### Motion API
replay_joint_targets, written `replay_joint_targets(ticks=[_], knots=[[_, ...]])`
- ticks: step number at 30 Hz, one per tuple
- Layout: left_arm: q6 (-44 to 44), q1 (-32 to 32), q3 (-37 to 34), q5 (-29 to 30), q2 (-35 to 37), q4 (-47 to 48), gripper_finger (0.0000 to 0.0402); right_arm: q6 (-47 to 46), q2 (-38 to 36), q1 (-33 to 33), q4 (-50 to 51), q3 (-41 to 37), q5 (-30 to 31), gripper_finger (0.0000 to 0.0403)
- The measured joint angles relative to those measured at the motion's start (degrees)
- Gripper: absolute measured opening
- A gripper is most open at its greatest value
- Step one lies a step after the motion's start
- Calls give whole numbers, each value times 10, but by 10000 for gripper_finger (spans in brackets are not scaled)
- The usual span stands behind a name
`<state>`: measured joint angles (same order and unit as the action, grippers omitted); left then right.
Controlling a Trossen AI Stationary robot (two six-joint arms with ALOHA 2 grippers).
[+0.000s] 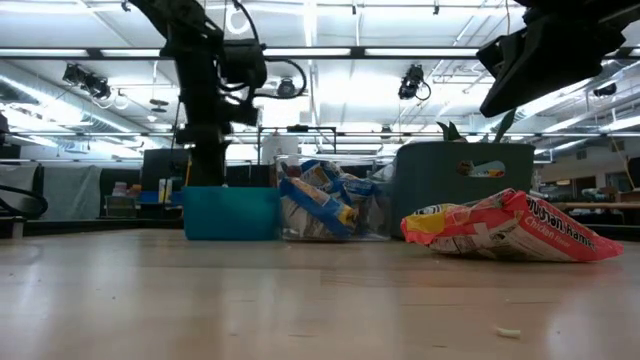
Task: Sort Maruchan noodles
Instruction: Put the orange noodle into the blue bin
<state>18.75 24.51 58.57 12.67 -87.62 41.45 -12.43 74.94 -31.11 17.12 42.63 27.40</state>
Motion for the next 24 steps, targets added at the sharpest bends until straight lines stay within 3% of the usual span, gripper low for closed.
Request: replay_joint_targets(ticks=[4,8,10,17,20,24], knots=[[18,2,0,129,0,2,141,7,0,1,-4,0,0,11],[29,-10,24,169,3,45,141,10,0,2,-8,0,0,11],[20,-19,35,114,5,51,141,8,0,2,-8,0,0,11],[-37,-64,52,-190,14,-12,141,6,-2,2,1,0,0,11],[-72,-111,46,-211,14,-97,141,3,-2,2,4,0,-1,11],[-80,-193,28,-146,0,-188,141,-7,-4,2,30,0,0,11]])
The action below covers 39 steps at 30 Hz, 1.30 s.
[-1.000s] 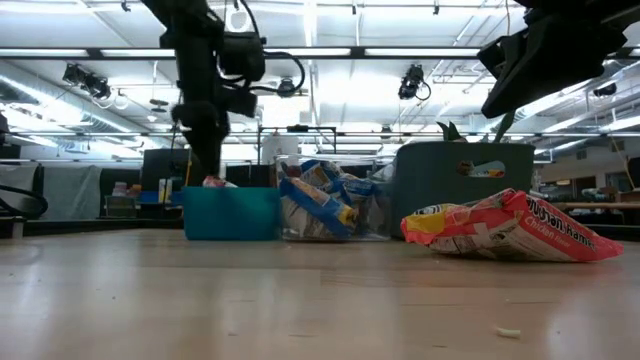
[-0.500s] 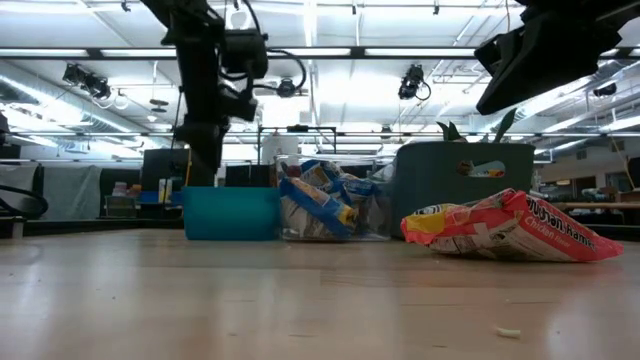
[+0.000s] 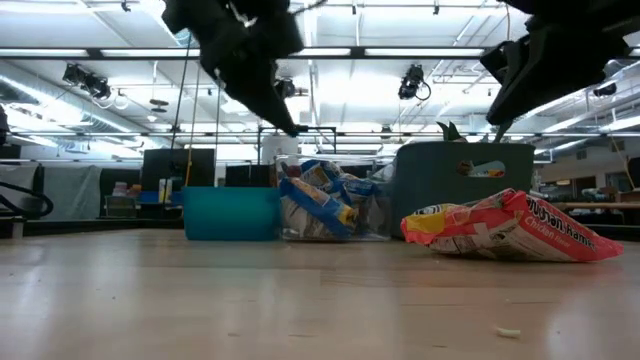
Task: Sort Maruchan noodles
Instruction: Put the orange noodle into the blue bin
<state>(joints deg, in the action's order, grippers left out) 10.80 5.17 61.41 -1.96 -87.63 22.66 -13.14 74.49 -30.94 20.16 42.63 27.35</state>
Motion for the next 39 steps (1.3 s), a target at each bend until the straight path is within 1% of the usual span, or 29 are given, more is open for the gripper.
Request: replay_joint_targets(ticks=[4,8,12,15,18,21,23,27,30,35,39], knots=[[-42,-57,0,17,-31,-67,141,-41,-6,7,25,0,-6,11],[-79,-105,0,18,-70,-134,141,-84,-7,22,50,0,-38,11],[-109,-139,1,16,-120,-175,141,-120,-7,51,89,1,-64,11],[-159,-153,16,25,-162,-200,144,-134,-7,65,121,12,-84,11],[-173,-172,40,48,-201,-222,157,-135,-7,68,152,27,-71,11],[-193,-189,70,83,-243,-217,186,-122,-7,68,155,39,-47,11],[-206,-197,94,100,-263,-217,209,-115,-7,68,153,42,-42,11],[-224,-198,126,111,-293,-234,252,-99,-7,66,150,42,-40,11],[-234,-197,140,131,-312,-221,268,-89,-7,62,144,42,-40,11],[-234,-195,145,151,-328,-218,265,-81,-7,47,139,42,-35,11],[-232,-195,145,151,-330,-219,237,-79,-7,33,136,42,-18,12]])
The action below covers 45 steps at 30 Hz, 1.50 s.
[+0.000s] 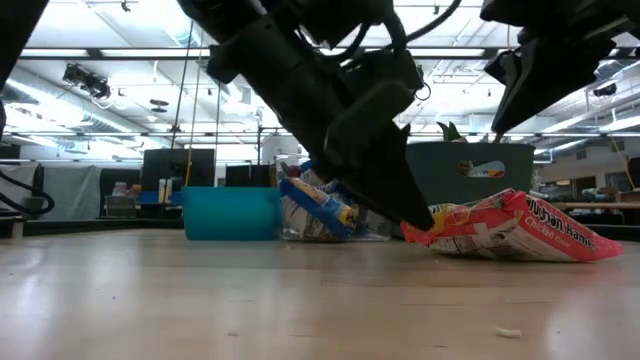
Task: Sort Maruchan noodles
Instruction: Put the orange noodle into the blue bin
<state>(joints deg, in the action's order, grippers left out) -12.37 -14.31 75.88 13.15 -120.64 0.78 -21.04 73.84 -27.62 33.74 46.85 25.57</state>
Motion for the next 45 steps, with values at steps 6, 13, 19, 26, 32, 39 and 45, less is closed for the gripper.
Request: replay_joint_targets(ticks=[6,13,19,26,32,39,45], knots=[[1,-1,0,-4,-3,1,166,2,0,-6,-7,0,4,13],[55,3,6,-7,3,5,52,5,0,-5,-7,0,4,14],[128,8,28,-14,29,59,10,22,0,-5,-16,0,18,14],[180,10,56,-2,136,195,5,17,0,-21,-6,0,25,12],[195,26,57,6,244,295,4,17,0,-42,-4,0,52,12],[253,100,57,7,335,367,3,37,0,-58,-11,0,77,12],[311,193,57,-12,371,449,3,27,0,-62,-17,0,76,12]])
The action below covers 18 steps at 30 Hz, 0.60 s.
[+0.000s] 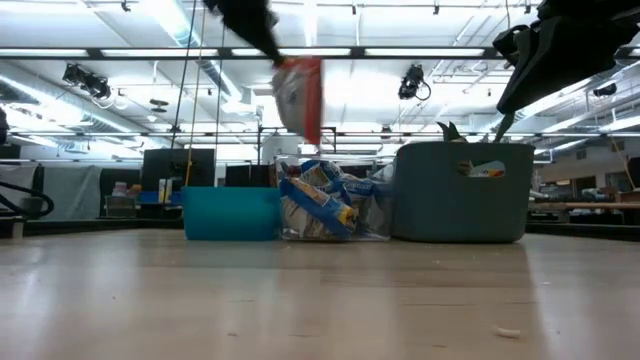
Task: Sort Maruchan noodles
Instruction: Put the orange noodle into the blue bin
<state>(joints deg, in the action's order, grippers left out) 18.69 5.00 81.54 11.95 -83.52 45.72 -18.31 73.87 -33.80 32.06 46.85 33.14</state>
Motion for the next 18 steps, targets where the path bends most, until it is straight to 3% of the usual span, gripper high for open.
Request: replay_joint_targets(ticks=[3,9,15,18], knots=[[0,52,-2,6,5,48,3,1,0,0,-4,0,0,12],[-36,136,-5,95,-1,79,3,5,0,0,-6,0,1,12],[-101,197,-5,103,-15,87,3,10,0,0,-7,0,2,12],[-156,206,-5,75,-22,118,2,5,0,0,-11,0,-8,12]])
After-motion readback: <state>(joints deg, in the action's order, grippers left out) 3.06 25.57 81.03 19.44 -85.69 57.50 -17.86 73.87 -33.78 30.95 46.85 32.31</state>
